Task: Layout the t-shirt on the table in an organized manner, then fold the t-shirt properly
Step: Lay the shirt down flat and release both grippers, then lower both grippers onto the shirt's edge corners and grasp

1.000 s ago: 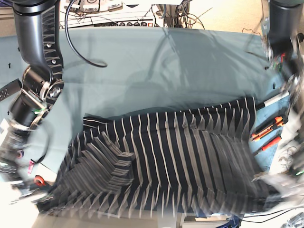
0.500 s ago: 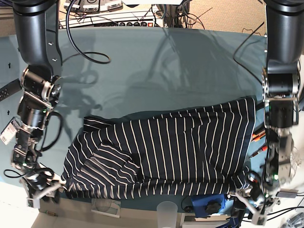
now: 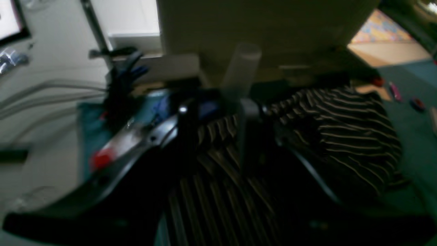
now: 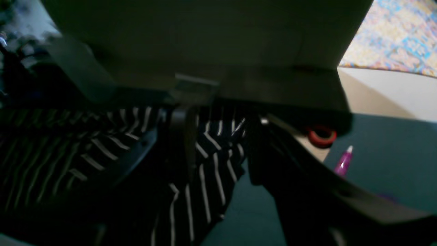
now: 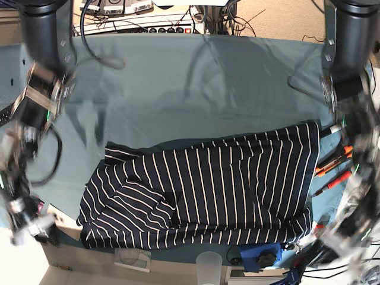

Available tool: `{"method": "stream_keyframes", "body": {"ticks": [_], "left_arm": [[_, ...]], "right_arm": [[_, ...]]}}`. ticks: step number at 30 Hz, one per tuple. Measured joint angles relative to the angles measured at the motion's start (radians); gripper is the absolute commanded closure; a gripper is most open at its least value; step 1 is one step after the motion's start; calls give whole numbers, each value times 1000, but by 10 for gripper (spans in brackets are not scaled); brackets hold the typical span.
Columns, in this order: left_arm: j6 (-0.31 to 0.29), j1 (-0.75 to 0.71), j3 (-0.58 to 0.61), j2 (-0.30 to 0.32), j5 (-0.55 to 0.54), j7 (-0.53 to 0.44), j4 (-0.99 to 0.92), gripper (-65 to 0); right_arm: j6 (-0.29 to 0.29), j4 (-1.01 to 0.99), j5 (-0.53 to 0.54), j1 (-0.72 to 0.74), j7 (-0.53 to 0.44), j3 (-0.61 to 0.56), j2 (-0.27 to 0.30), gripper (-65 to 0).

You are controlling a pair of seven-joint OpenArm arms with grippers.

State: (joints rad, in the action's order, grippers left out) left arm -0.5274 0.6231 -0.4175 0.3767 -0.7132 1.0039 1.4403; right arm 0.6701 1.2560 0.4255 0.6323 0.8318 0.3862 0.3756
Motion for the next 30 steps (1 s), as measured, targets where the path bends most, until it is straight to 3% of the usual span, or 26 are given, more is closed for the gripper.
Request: {"method": "stream_keyframes", "body": {"ticks": [4, 6, 14, 19, 24, 30], "left_arm": [[-4, -156, -44, 3, -14, 33, 197, -183], [23, -254, -42, -6, -13, 32, 278, -183], [30, -600, -40, -75, 31, 28, 566, -183], [29, -779, -41, -113, 61, 5, 662, -183], [65, -938, -41, -121, 202, 1, 672, -184], [120, -1093, -42, -122, 347, -98, 671, -184]], "right_arm": [[-1, 183, 123, -128, 124, 108, -2, -242], [0, 261, 164, -197, 158, 167, -2, -242], [-3, 373, 226, -447, 276, 308, -5, -242], [4, 371, 214, -601, 280, 311, -11, -242], [4, 371, 206, -706, 266, 312, -43, -242], [7, 364, 74, -760, 111, 264, -137, -242]]}}
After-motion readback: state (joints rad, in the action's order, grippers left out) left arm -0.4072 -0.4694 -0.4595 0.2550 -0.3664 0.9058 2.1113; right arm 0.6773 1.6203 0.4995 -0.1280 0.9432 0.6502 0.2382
